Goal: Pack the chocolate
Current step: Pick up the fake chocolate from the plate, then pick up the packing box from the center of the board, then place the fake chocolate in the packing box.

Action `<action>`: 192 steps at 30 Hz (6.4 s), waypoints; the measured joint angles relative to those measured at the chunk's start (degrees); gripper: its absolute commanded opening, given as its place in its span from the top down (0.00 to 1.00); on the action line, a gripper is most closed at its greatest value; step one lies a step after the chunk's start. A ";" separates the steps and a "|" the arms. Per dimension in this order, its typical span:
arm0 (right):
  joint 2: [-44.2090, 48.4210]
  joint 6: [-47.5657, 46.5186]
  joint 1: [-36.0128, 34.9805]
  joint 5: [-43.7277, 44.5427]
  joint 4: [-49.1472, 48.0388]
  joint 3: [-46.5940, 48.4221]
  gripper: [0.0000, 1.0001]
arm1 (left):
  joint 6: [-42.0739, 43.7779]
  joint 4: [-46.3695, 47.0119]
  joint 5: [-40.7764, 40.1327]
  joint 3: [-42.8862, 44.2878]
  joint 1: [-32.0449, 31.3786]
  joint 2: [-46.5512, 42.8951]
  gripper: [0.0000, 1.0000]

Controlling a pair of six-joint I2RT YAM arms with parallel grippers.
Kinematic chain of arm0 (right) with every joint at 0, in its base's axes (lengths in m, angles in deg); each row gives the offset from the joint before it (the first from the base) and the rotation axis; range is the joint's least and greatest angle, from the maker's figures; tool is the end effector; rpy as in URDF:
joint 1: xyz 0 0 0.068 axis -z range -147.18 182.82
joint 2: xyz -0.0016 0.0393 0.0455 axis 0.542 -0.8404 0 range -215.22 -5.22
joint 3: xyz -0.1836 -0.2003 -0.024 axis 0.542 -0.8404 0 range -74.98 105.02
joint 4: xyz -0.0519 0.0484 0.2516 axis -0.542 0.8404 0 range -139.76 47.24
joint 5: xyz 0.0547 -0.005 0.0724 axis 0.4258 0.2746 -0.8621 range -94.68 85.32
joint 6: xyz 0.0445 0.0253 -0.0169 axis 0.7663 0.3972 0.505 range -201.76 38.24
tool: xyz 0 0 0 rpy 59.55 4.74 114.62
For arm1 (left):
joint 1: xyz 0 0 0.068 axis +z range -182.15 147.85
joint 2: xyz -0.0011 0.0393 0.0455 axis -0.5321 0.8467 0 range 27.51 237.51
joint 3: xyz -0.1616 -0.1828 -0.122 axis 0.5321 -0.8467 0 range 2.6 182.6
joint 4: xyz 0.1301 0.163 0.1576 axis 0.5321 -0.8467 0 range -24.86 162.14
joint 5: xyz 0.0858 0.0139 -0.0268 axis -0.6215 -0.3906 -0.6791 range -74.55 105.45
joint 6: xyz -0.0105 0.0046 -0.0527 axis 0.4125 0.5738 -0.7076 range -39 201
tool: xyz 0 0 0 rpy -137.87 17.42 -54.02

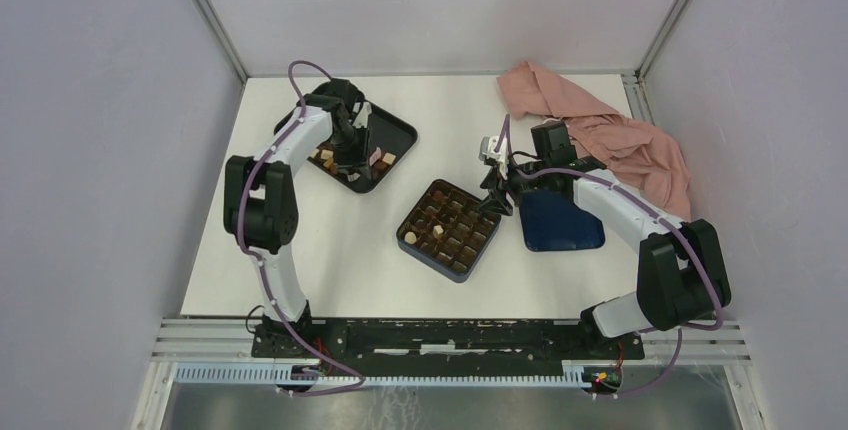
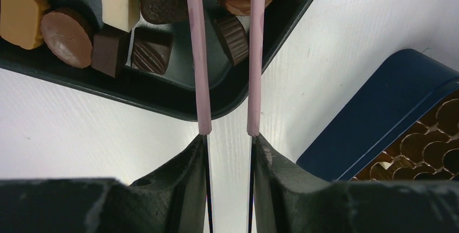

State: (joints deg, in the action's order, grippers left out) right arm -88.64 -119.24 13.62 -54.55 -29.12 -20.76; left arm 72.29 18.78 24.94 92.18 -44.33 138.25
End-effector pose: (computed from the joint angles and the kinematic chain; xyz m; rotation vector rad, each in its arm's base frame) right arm 0.2699 0.1229 0.2345 -1.3640 1.7467 0.8761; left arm 0.3826 -0.0886 0.2228 0.1203 2.8880 -0.3071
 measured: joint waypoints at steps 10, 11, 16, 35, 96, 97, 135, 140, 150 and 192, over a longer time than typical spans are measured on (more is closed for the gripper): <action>-0.02 -0.17 0.00 -0.59 0.28 0.31 0.38 | 0.02 -1.03 -3.45 1.42 -0.39 1.46 0.65; -0.02 -0.20 0.00 -0.63 0.28 0.33 0.38 | 0.02 -1.09 -3.50 1.60 -0.50 1.66 0.65; -0.07 -0.35 0.00 -0.68 0.48 0.44 0.38 | 0.02 -1.22 -3.67 1.79 -1.03 2.19 0.64; -0.11 -0.37 0.20 -0.70 0.87 0.46 0.38 | 0.02 -1.99 -5.18 2.43 -1.84 3.65 0.87; -11.69 7.43 -4.07 16.55 -6.14 0.83 0.78 | -16.90 27.96 13.33 -40.04 -20.24 -44.57 0.98; -11.69 7.65 -4.09 16.76 -6.43 0.83 0.80 | -17.38 28.28 12.92 -40.04 -21.18 -44.13 0.98; -0.02 11.32 -5.44 23.17 -12.94 -2.64 0.97 | -19.89 28.15 -7.98 -40.24 -38.75 -39.23 0.98; 1.44 11.39 -5.46 23.15 -13.49 -3.96 0.97 | -19.87 27.87 -10.93 -39.63 -39.06 -42.42 0.98; 7.19 10.58 -6.75 23.34 -14.99 -6.05 0.97 | -19.82 28.00 -14.67 -38.95 -39.06 -46.95 0.98; 4.59 11.67 -7.69 21.57 -16.37 -6.34 0.95 | -19.78 31.17 -13.70 -38.86 -39.32 -35.36 0.92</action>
State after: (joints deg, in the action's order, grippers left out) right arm -84.05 -107.57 5.93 -32.97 -45.49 -27.10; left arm 52.51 49.95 11.24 53.32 -83.65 102.89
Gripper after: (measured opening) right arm 0.079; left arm 0.341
